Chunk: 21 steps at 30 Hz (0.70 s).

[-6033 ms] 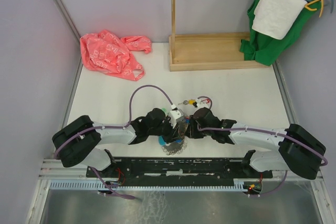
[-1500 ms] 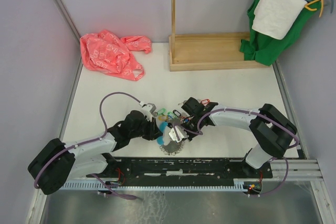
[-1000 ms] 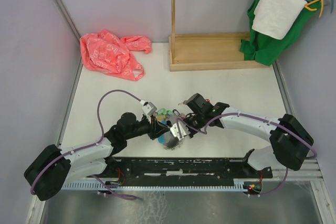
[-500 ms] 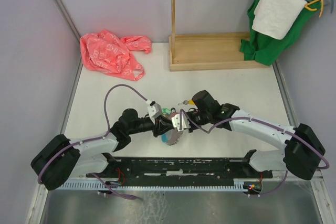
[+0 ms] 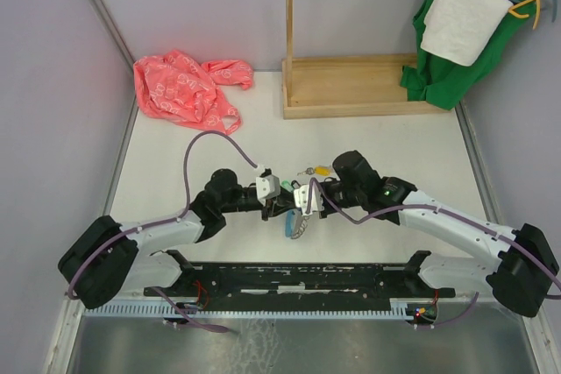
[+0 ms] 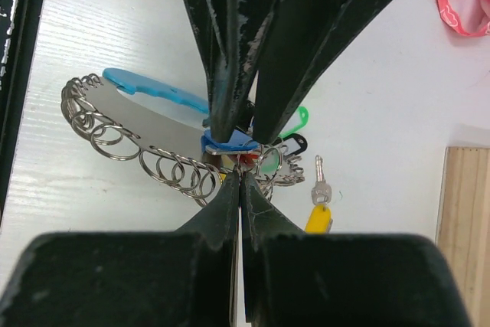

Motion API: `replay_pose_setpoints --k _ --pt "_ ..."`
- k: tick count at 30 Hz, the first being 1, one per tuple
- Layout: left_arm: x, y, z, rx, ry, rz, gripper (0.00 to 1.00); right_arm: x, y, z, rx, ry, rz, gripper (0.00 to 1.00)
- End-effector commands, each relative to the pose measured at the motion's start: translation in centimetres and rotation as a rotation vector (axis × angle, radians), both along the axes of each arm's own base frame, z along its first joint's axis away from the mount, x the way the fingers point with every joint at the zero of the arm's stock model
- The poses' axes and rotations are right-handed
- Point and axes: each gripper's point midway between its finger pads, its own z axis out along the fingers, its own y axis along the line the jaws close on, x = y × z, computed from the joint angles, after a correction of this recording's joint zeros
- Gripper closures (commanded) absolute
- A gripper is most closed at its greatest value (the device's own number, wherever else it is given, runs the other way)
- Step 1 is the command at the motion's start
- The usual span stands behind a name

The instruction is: Put the keys on the keyring

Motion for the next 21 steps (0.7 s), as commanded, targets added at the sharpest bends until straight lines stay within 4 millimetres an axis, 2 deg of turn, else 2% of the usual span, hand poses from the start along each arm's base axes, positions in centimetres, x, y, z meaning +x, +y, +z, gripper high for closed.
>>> replay_pose_setpoints --k 1,11,16,21 --pt "-0.5 -1.1 1.0 0.02 -0.151 -0.127 0.7 0.9 0.3 1.7 0.045 -0.074 0.001 0.99" --pt "-0.3 -1.2 0.1 0.066 -0.179 -0.159 0.71 0.6 0.3 1.5 0.035 -0.088 0.033 0.99" --pt "0.8 -1.0 0.5 0.068 -0.192 -0.093 0.68 0.5 0.3 1.4 0.03 -0.085 0.044 0.99" --pt "1.0 -0.8 0.9 0.049 -0.198 -0.059 0.64 0.5 0.2 1.4 0.028 -0.087 0.046 0.99"
